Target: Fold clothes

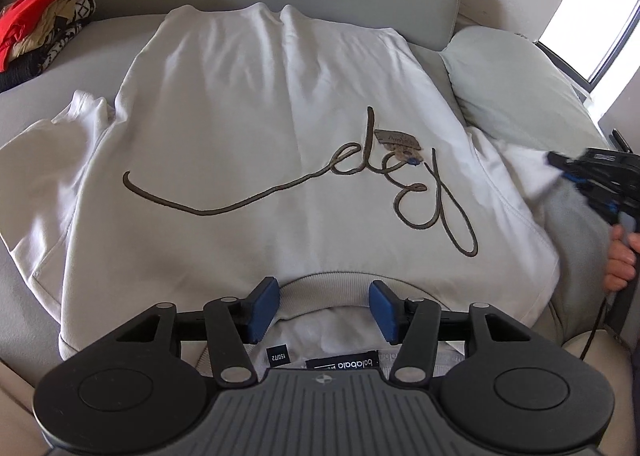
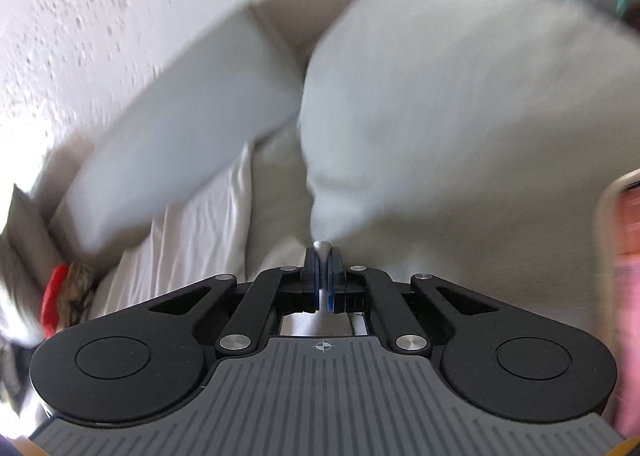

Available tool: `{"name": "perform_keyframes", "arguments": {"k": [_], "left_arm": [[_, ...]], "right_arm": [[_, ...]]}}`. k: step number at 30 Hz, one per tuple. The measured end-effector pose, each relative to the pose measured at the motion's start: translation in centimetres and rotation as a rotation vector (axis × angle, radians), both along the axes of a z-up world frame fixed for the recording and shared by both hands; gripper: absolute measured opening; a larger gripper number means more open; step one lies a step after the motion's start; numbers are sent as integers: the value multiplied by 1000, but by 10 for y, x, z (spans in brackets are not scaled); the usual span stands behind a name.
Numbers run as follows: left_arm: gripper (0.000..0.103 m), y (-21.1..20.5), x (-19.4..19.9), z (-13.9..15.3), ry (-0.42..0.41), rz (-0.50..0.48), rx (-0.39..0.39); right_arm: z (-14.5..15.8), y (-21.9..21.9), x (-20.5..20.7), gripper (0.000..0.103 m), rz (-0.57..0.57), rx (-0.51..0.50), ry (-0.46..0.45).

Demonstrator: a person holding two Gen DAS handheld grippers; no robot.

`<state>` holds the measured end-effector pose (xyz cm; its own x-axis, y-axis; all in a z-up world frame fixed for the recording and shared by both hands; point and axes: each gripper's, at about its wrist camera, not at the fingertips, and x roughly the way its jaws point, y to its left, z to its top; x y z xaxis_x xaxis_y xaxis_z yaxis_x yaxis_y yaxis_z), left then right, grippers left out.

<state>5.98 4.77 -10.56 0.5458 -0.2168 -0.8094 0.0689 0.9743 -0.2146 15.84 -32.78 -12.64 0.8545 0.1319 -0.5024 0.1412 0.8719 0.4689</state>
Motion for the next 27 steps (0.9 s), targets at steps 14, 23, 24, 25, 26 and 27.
{"name": "perform_keyframes", "arguments": {"k": [14,23,24,25,26,27], "left_arm": [[55,-10,-3,-2,-18,-60,61],[56,-14,-4,-2,-21,-66,84],[56,-14,-4,-2,-22,-67,84],[56,-13,-5,-2,-22,-69,83],[56,-13,-5,-2,-23,-71,82],[56,-12,-6,-2,-25,-74,81]], "right_arm": [[18,29,-24,37,-145,-232,14],[-13,71,7,21,238,-176,217],[-19,65,9,18,176,-188,239],[-21,53,11,0,97,-170,262],[-21,41,9,0,31,-125,263],[-14,34,3,0,-28,-121,234]]}}
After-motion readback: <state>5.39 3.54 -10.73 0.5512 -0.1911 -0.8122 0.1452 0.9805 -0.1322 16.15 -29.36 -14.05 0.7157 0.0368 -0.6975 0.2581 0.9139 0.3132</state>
